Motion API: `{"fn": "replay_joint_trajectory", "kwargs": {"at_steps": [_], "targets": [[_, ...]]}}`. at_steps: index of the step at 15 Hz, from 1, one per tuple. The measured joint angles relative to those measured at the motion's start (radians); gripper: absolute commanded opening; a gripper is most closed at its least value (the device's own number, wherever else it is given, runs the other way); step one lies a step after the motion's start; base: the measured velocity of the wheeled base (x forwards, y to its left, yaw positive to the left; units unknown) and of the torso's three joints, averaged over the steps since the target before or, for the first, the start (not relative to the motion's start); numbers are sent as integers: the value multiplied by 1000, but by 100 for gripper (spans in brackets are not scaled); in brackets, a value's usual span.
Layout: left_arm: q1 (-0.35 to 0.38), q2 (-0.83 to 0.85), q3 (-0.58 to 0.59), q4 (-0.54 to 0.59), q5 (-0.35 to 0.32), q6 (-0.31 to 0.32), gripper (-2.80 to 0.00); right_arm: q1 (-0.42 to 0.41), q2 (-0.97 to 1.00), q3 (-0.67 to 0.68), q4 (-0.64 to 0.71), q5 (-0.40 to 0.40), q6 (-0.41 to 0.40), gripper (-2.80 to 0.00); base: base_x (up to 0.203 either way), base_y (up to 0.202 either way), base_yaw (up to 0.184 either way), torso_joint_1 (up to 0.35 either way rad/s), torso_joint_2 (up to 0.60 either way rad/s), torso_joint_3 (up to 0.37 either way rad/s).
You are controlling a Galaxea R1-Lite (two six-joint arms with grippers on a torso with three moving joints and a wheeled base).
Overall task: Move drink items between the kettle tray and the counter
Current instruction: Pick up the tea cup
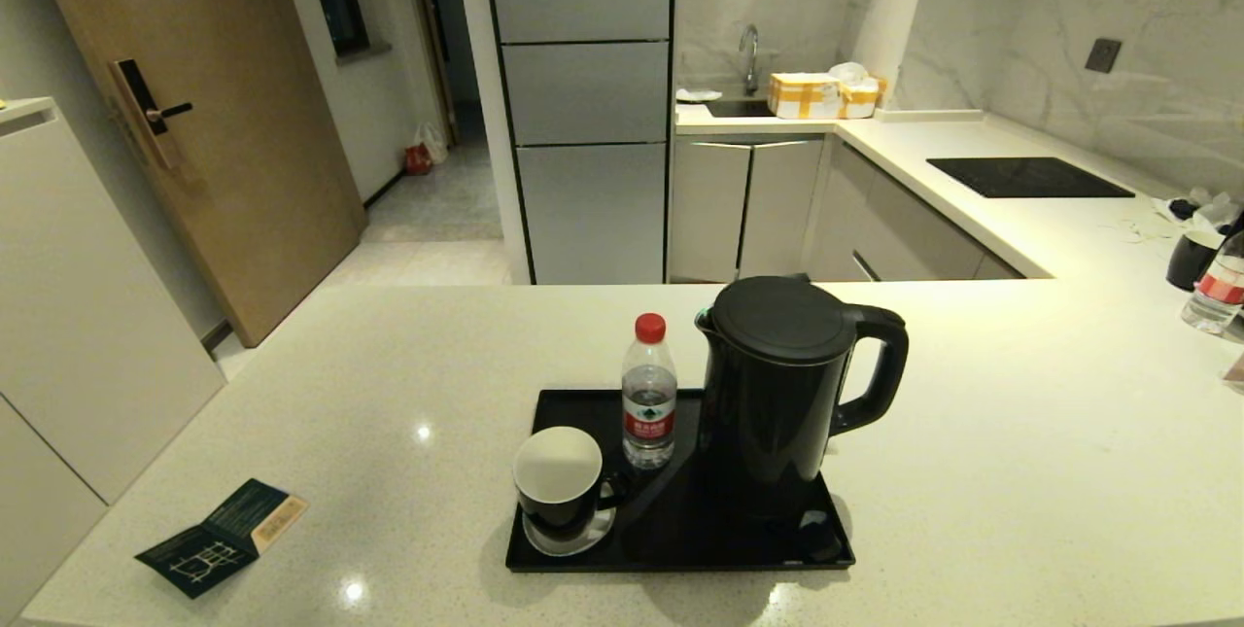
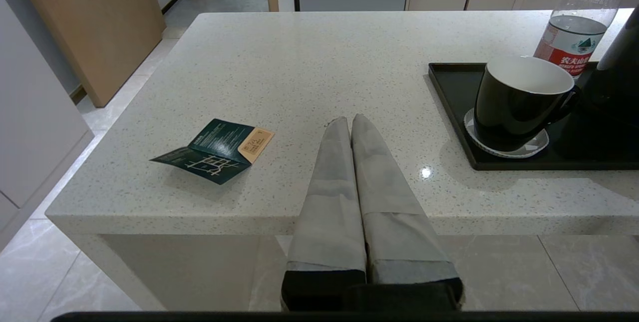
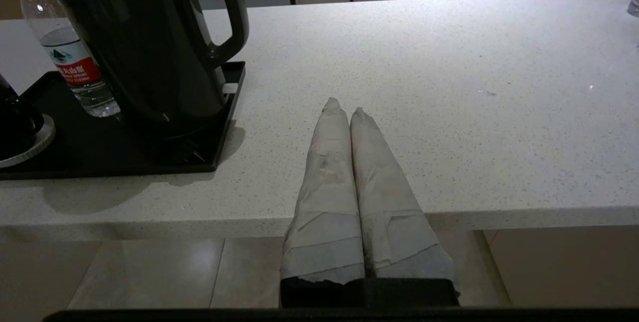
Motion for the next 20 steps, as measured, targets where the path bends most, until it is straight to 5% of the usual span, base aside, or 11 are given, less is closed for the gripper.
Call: {"fn": "replay_joint_trajectory", "kwargs": {"at_steps": [13, 15, 17, 20], "targets": [[0, 4, -19, 38, 7, 28, -280, 0, 0, 0, 0, 0, 0, -280, 0, 0, 0, 0, 0, 0], [0, 56, -142, 109, 6, 14, -280, 0, 0, 0, 0, 1, 0, -280, 0, 0, 0, 0, 0, 0], [-3, 201, -393, 219, -7, -38, -280, 0, 0, 0, 0, 0, 0, -280, 0, 0, 0, 0, 0, 0], [-35, 472, -678, 404, -110, -33, -280, 0, 0, 0, 0, 0, 0, -280, 0, 0, 0, 0, 0, 0]]}}
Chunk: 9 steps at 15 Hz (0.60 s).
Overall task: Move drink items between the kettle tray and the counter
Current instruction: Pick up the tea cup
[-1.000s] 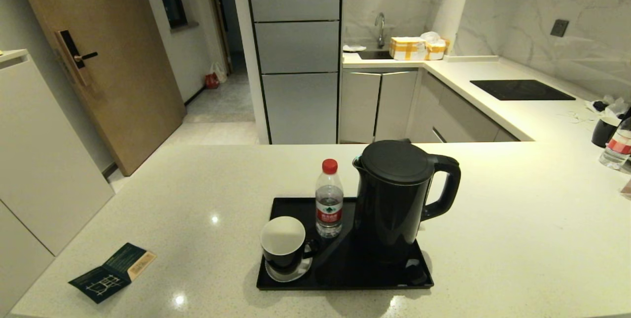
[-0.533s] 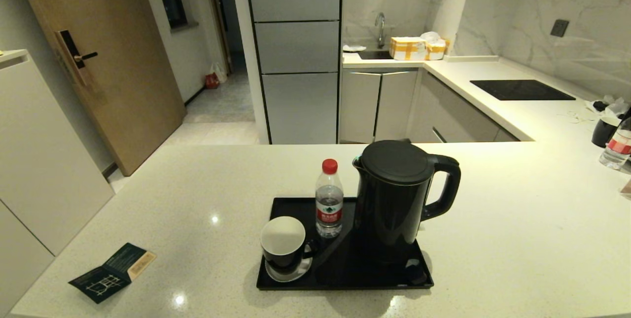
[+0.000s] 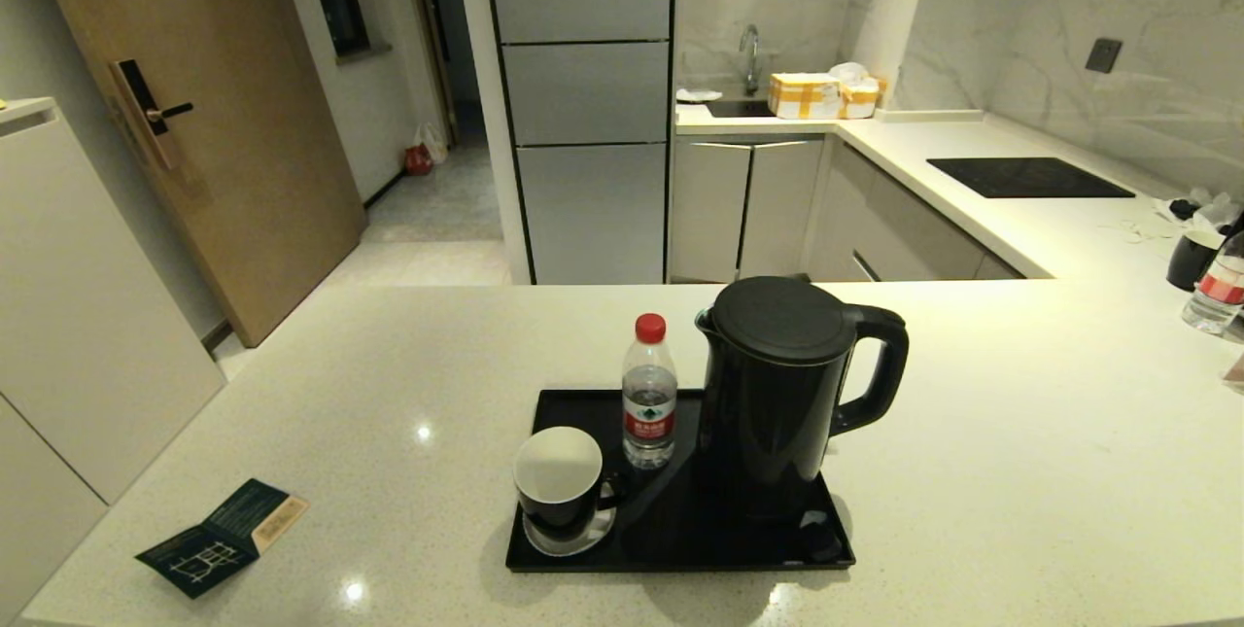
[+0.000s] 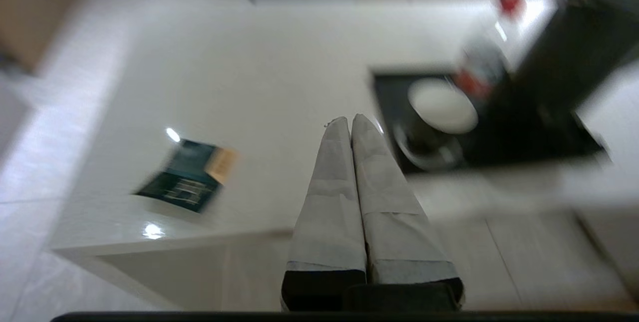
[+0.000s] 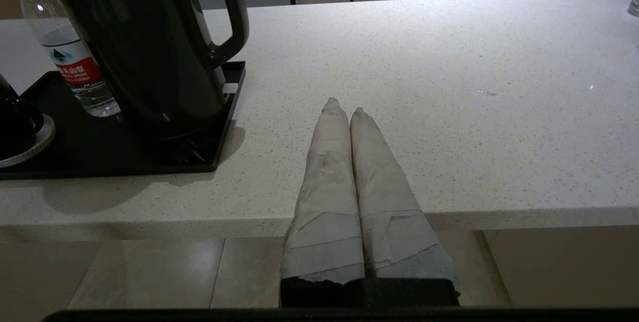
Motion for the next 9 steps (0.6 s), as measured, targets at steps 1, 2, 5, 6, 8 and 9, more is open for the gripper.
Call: {"fn": "replay_joint_trajectory", "kwargs": {"at_steps": [1, 2, 5, 6, 8, 9], "targets": [[-11, 66, -31, 31, -52, 28, -280, 0, 0, 0, 0, 0, 0, -280, 0, 0, 0, 0, 0, 0], [-21, 111, -26, 25, -108, 60, -280, 0, 0, 0, 0, 0, 0, -280, 0, 0, 0, 0, 0, 0], [-41, 225, 171, -79, -309, 153, -280, 0, 0, 0, 0, 0, 0, -280, 0, 0, 0, 0, 0, 0], [-44, 282, 226, -129, -362, 180, -280, 0, 0, 0, 0, 0, 0, -280, 0, 0, 0, 0, 0, 0], [-48, 437, 303, -279, -428, 247, -280, 1, 0, 0, 0, 0, 0, -280, 0, 0, 0, 0, 0, 0], [-49, 523, 336, -371, -441, 276, -280, 1, 0, 0, 0, 1, 0, -280, 0, 0, 0, 0, 0, 0]]}}
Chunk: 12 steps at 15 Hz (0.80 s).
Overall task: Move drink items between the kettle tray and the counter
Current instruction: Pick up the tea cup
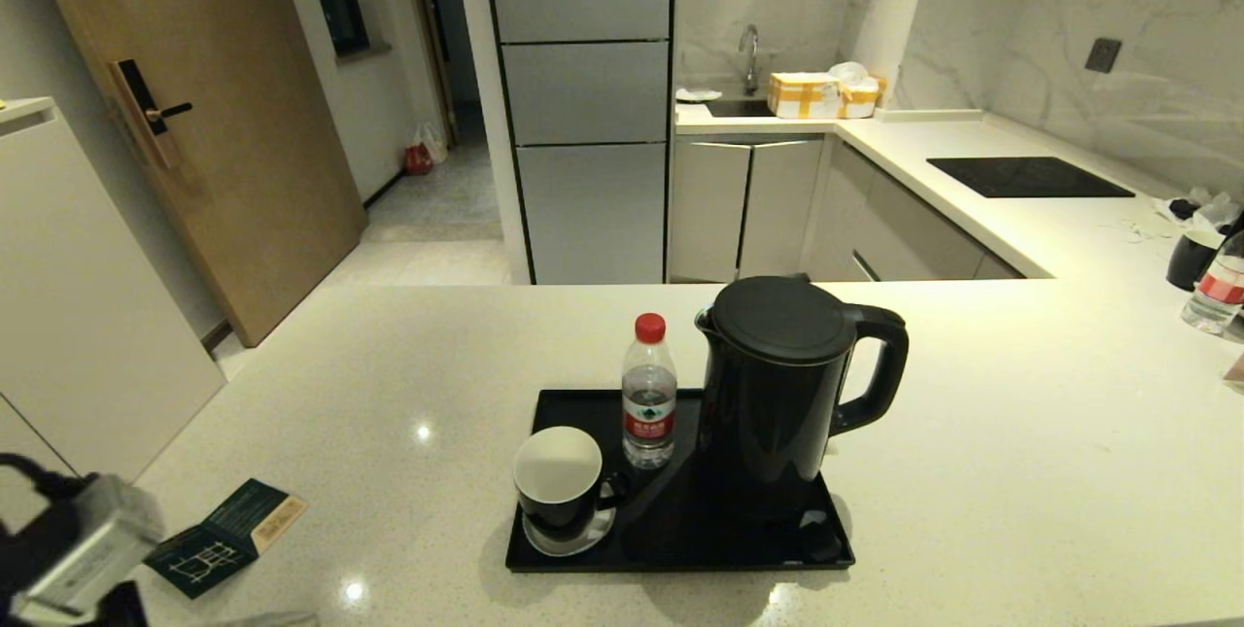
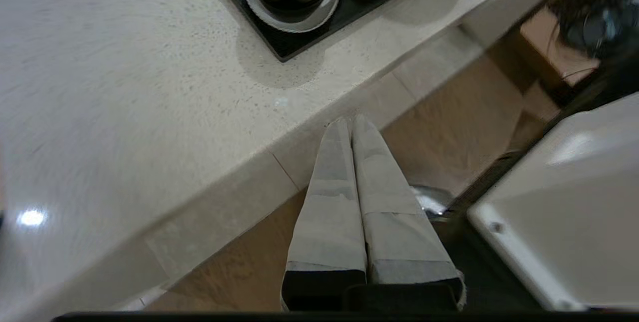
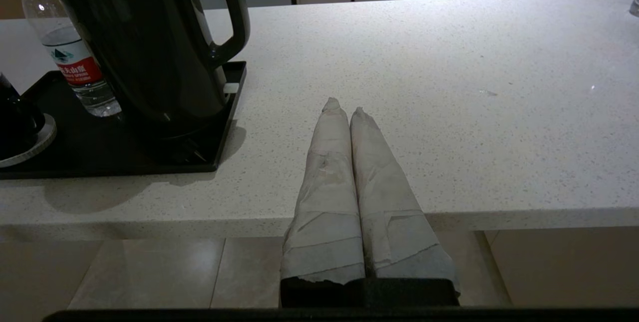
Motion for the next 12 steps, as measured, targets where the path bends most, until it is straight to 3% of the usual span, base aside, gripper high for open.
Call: {"fn": "replay_joint_trajectory", "kwargs": {"at_steps": [3, 10, 12], "targets": [[-1, 292, 117, -343, -21, 44, -280, -1, 0, 0, 0, 0, 0, -280, 0, 0, 0, 0, 0, 0], [-27, 981, 318, -1344, -26, 73, -280, -1, 0, 0, 0, -1, 0, -280, 0, 0, 0, 0, 0, 0], [-74, 1060, 337, -1518, -19, 58, -280, -1, 0, 0, 0, 0, 0, -280, 0, 0, 0, 0, 0, 0]]}}
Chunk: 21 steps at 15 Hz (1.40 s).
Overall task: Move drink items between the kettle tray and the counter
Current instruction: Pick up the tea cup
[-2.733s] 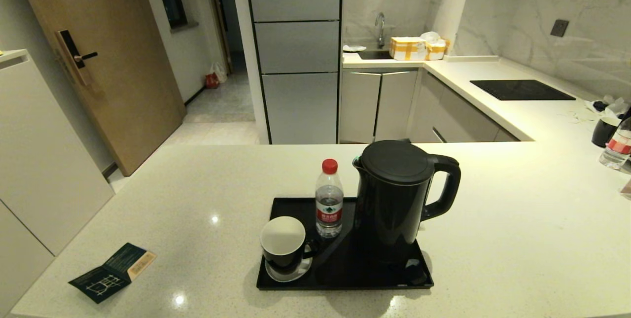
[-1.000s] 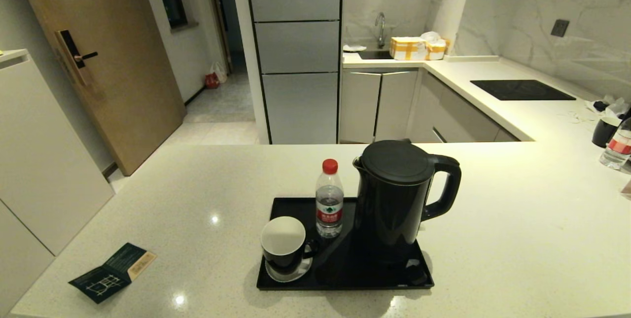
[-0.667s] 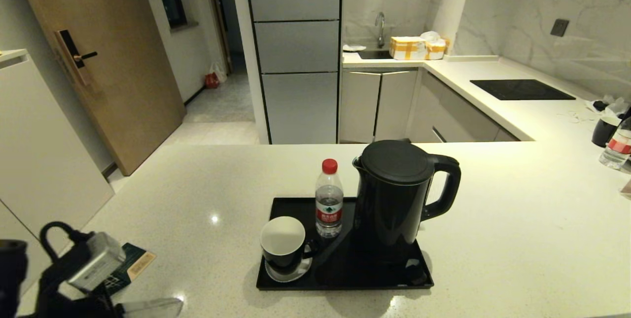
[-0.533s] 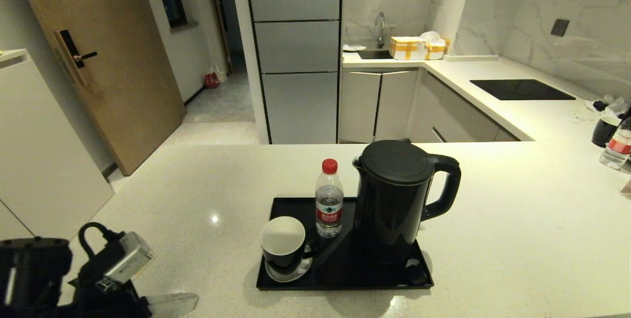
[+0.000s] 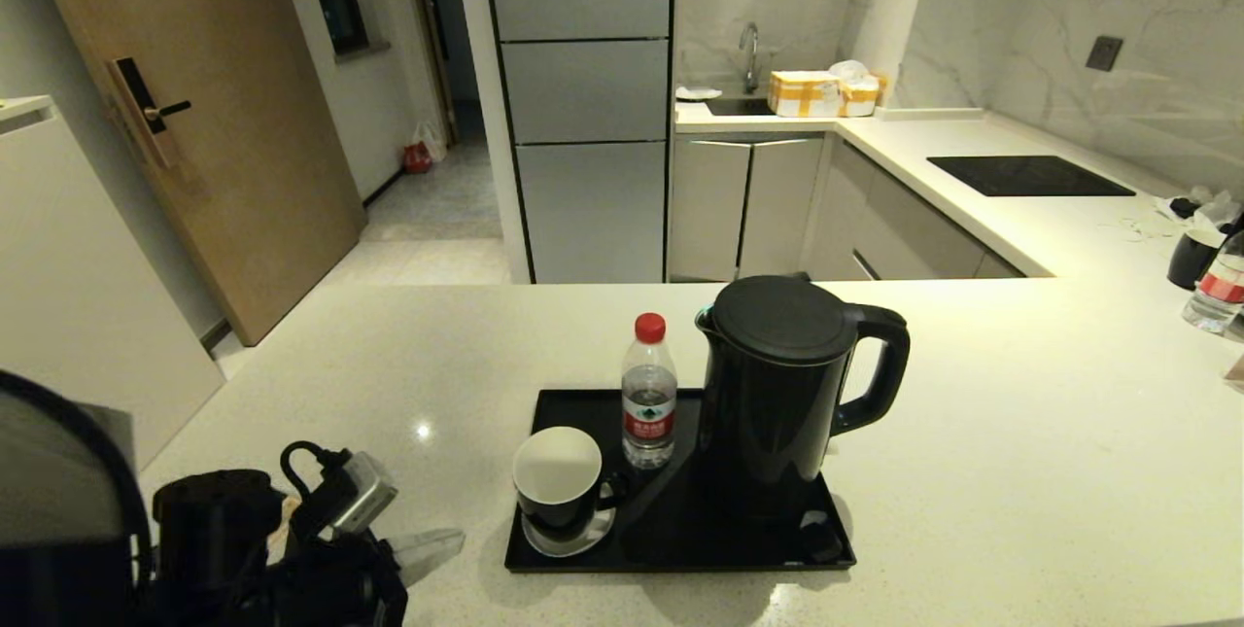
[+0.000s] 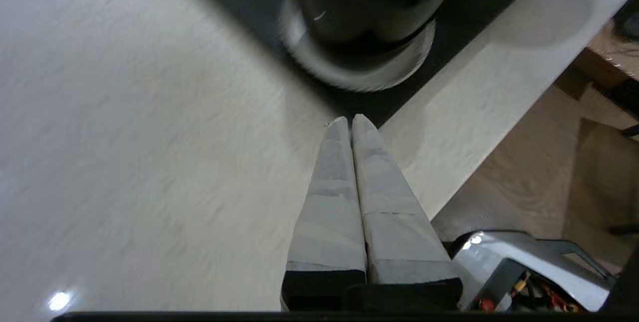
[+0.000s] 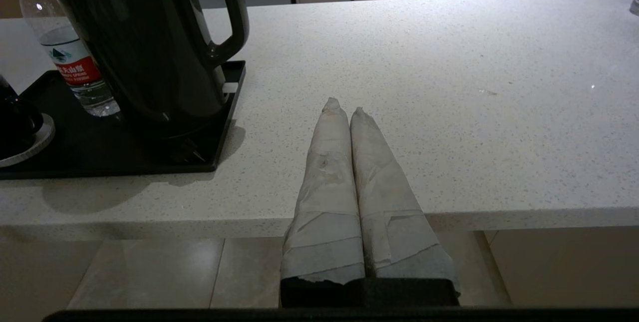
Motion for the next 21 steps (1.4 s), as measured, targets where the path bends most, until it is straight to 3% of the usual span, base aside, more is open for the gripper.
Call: {"fn": "replay_joint_trajectory", "kwargs": {"at_steps": [3, 6, 7, 10, 12, 16, 21], "targets": [[-23, 21, 5, -27, 3, -74, -280, 0, 0, 0, 0, 0, 0, -280, 0, 0, 0, 0, 0, 0], [-44, 22, 6, -27, 8, -87, -280, 0, 0, 0, 0, 0, 0, -280, 0, 0, 0, 0, 0, 0], [-58, 23, 6, -27, 25, -88, 0, 0, 0, 0, 0, 0, 0, -280, 0, 0, 0, 0, 0, 0], [-110, 33, 6, -27, 113, -86, 0, 0, 0, 0, 0, 0, 0, -280, 0, 0, 0, 0, 0, 0], [-122, 41, 6, -27, 109, -88, 0, 0, 0, 0, 0, 0, 0, -280, 0, 0, 0, 0, 0, 0], [-128, 54, -11, -27, 40, -95, 0, 0, 0, 0, 0, 0, 0, -280, 0, 0, 0, 0, 0, 0], [-140, 74, -144, -27, 108, -87, 0, 0, 0, 0, 0, 0, 0, -280, 0, 0, 0, 0, 0, 0]]}}
